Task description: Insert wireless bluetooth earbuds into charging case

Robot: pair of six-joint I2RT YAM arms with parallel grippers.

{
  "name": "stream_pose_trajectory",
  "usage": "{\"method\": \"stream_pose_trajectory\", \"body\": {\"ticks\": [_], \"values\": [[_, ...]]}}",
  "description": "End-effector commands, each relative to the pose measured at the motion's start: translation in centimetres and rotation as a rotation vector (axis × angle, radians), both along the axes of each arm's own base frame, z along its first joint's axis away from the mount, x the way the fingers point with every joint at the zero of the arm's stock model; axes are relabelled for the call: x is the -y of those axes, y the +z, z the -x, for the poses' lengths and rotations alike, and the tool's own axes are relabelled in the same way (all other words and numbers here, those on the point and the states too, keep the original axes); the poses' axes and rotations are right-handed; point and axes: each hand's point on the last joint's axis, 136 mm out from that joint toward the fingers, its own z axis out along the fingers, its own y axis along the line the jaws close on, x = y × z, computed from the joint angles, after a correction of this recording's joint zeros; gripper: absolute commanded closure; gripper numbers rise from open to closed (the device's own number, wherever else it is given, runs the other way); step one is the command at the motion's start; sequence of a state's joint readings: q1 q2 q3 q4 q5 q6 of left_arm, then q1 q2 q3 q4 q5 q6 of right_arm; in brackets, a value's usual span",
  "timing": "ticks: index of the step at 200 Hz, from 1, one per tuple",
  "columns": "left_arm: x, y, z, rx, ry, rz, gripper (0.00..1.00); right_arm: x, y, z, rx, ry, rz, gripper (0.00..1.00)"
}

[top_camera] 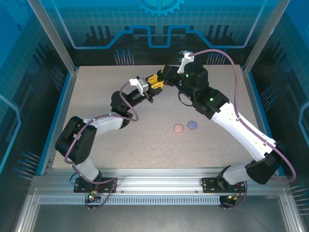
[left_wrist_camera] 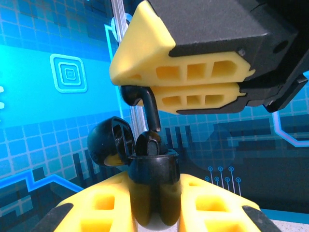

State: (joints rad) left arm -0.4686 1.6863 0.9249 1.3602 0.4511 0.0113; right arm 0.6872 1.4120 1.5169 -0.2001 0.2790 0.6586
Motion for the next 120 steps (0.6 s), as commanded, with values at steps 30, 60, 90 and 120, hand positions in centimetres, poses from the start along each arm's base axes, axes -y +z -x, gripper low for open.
{"method": "stream_pose_trajectory", "body": {"ticks": [30, 60, 90, 120], "values": [[0.0, 2.0, 0.9, 0.092, 0.003, 0.014, 1.0, -0.3, 0.1, 0.3, 0.011, 0.0, -0.029, 0.9], [-0.1, 2.1, 0.9, 0.095, 0.007, 0.016, 1.0, 0.0, -0.3, 0.4, 0.002, -0.006, -0.027, 0.9], [-0.1, 2.1, 0.9, 0.096, 0.009, 0.016, 1.0, 0.2, -0.8, 0.6, -0.003, -0.014, -0.023, 0.9], [-0.2, 2.3, 1.0, 0.099, 0.014, 0.02, 1.0, 0.6, -1.3, 0.7, -0.01, -0.022, -0.012, 0.91]]}}
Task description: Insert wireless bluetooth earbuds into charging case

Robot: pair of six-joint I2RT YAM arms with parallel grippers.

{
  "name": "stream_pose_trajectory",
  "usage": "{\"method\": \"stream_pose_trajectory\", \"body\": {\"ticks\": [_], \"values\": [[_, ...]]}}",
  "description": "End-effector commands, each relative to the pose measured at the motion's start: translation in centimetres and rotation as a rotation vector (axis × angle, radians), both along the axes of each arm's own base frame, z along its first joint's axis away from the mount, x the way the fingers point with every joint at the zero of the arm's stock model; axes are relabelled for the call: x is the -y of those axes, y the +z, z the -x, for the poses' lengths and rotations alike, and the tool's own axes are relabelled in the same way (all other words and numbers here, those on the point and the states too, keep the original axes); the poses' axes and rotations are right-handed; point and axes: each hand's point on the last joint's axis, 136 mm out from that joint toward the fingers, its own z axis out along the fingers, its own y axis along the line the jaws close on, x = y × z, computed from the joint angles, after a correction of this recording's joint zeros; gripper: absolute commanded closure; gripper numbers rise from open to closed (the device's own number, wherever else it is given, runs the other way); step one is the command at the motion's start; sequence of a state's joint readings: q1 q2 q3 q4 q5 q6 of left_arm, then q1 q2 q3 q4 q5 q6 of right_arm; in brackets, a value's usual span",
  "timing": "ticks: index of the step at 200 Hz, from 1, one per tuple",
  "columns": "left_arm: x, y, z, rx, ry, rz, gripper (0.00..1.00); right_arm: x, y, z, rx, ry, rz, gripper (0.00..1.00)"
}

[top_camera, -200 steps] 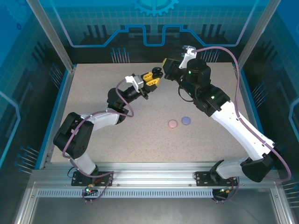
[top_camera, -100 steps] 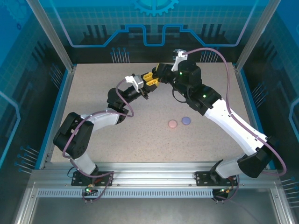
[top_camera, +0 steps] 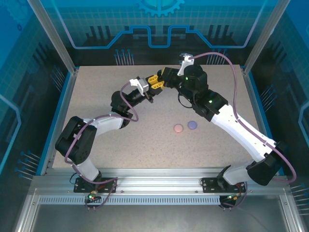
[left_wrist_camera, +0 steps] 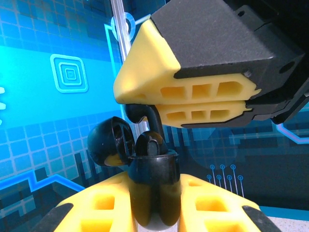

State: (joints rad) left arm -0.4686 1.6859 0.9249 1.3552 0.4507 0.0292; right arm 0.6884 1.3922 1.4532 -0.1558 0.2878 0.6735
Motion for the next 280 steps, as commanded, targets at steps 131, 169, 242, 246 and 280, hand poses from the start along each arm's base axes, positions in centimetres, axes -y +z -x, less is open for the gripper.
{"method": "stream_pose_trajectory", "body": {"ticks": [131, 169, 242, 246, 280], "values": [[-0.3, 2.3, 0.8, 0.078, 0.011, 0.034, 1.0, -1.7, -1.5, 0.8, -0.038, 0.06, 0.019, 0.82], [-0.3, 2.0, 0.8, 0.074, 0.01, 0.031, 1.0, 0.3, 1.5, 0.5, 0.008, 0.006, -0.02, 0.49], [-0.2, 2.0, 0.8, 0.07, 0.007, 0.032, 1.0, 3.2, 3.8, 0.8, 0.041, -0.038, -0.061, 0.39], [-0.2, 2.0, 0.8, 0.07, 0.006, 0.031, 1.0, 3.2, 3.6, 0.7, 0.036, -0.039, -0.059, 0.39], [-0.1, 1.3, 0.7, 0.05, -0.001, 0.026, 1.0, 3.9, 3.1, 0.0, 0.002, -0.053, -0.037, 0.38]]}}
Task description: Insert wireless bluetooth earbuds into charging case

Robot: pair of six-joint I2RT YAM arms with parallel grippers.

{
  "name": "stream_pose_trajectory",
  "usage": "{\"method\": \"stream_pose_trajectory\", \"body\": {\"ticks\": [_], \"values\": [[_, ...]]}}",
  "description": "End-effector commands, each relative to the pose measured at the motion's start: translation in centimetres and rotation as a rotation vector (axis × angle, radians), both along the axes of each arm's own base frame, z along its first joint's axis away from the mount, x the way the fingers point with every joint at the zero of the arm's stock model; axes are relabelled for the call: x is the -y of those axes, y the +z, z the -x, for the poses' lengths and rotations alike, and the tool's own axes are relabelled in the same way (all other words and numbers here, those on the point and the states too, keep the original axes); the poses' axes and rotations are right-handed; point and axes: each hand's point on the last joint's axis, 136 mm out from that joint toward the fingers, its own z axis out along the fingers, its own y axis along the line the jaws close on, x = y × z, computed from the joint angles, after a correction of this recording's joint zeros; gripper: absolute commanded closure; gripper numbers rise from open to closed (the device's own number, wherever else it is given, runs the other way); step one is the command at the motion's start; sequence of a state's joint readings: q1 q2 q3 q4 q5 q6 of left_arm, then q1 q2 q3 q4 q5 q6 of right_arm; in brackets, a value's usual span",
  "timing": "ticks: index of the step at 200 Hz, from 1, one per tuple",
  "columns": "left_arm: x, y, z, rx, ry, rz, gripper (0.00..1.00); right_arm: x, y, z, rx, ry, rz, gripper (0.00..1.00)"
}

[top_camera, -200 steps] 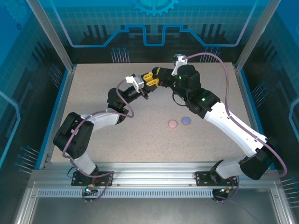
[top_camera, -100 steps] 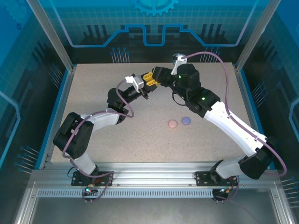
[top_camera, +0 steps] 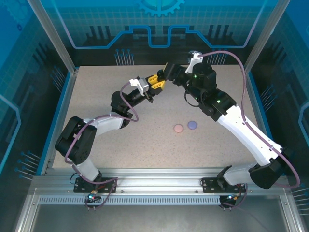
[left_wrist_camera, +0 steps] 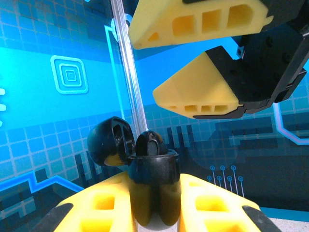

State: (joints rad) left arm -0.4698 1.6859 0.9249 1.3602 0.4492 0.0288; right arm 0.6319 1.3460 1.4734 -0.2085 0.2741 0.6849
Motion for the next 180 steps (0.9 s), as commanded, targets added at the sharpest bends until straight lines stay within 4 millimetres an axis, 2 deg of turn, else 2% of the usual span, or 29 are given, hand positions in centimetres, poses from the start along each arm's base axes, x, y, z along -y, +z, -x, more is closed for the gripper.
{"method": "stream_pose_trajectory", "body": {"ticks": [1, 85, 153, 180], "values": [[-0.1, 1.2, 0.6, 0.046, -0.001, 0.022, 1.0, 1.0, 1.4, 0.0, -0.003, -0.01, -0.014, 0.38], [0.5, -3.2, 0.1, -0.037, -0.014, -0.034, 1.0, 1.0, -1.9, -2.9, -0.171, 0.025, 0.097, 0.38], [0.6, -5.8, 0.6, -0.078, -0.031, -0.076, 1.0, -2.0, -5.5, -5.2, -0.318, 0.142, 0.177, 0.4], [0.6, -6.2, 0.7, -0.082, -0.033, -0.085, 1.0, -3.2, -6.8, -6.1, -0.354, 0.18, 0.202, 0.5]]}}
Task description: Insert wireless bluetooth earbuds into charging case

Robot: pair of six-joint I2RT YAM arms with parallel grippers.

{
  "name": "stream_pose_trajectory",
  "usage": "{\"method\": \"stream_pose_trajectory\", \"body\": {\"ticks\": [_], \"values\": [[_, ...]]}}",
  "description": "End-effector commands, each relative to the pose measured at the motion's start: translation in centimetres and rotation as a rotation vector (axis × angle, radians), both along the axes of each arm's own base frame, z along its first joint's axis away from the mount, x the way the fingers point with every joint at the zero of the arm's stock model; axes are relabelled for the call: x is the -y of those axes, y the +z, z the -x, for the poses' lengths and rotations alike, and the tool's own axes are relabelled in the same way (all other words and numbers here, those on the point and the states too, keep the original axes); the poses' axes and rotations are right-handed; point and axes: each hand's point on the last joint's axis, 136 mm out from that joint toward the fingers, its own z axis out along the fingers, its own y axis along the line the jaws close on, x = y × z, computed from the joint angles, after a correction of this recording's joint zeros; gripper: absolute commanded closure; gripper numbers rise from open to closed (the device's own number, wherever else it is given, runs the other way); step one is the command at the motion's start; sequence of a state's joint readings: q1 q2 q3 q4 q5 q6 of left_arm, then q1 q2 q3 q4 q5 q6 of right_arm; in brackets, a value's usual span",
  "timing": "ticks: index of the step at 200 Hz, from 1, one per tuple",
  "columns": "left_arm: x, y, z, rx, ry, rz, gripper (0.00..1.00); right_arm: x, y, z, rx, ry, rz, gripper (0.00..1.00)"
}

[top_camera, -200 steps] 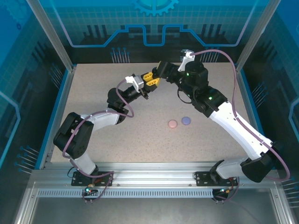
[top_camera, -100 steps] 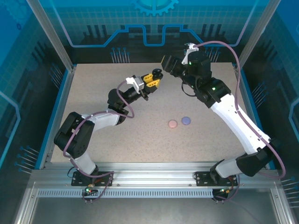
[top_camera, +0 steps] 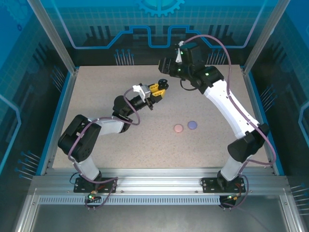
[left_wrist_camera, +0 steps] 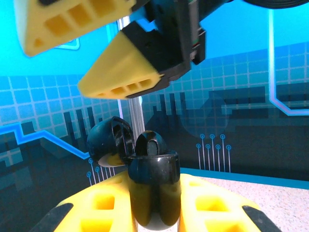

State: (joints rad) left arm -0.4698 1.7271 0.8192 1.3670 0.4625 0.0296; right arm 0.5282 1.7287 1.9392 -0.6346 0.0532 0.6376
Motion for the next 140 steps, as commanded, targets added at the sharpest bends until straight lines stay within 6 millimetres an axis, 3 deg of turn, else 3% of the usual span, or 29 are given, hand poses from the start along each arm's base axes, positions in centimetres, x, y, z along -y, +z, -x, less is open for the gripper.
{"method": "stream_pose_trajectory", "body": {"ticks": [1, 42, 62, 140], "values": [[0.3, -0.2, 0.9, 0.039, -0.023, -0.015, 1.0, -0.6, -1.2, 0.0, -0.055, 0.06, 0.033, 0.51], [0.3, -0.3, 1.0, 0.04, -0.028, -0.019, 1.0, -1.3, -2.6, -1.0, -0.092, 0.094, 0.07, 0.76], [0.3, -0.2, 0.9, 0.04, -0.027, -0.018, 1.0, -1.5, -3.1, -1.1, -0.107, 0.106, 0.079, 0.83], [0.2, 0.4, 0.6, 0.052, -0.02, -0.009, 1.0, -1.8, -3.7, -0.2, -0.132, 0.146, 0.078, 0.91]]}}
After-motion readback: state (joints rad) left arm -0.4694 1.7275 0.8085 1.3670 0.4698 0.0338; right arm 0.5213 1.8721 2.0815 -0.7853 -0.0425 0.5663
